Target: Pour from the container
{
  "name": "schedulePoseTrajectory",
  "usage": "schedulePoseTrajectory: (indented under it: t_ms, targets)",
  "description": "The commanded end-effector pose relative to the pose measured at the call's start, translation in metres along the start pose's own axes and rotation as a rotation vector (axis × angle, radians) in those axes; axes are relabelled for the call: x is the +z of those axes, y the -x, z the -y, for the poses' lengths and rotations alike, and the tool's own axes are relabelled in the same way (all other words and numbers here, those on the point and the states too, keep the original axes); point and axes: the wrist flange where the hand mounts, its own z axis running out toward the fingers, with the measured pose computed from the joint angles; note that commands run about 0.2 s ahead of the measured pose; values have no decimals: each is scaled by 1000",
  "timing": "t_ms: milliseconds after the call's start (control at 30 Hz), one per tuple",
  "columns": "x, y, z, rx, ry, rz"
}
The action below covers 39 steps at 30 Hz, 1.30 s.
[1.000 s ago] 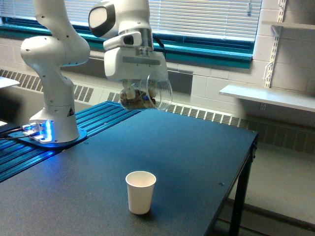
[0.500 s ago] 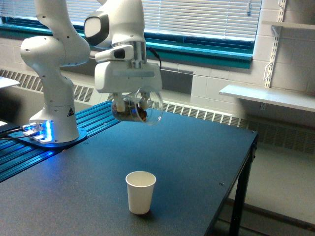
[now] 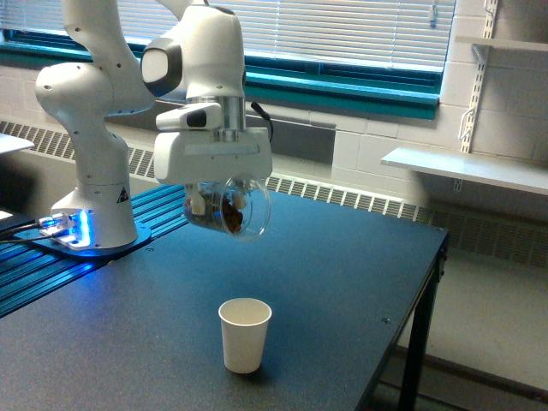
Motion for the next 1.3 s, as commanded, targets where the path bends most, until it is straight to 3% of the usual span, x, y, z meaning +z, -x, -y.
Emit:
schedulePoseTrajectory:
  t_ms: [33, 1300]
  targets:
    - [8, 1, -3, 2, 6, 12]
    - [50, -5, 0, -26, 97, 67]
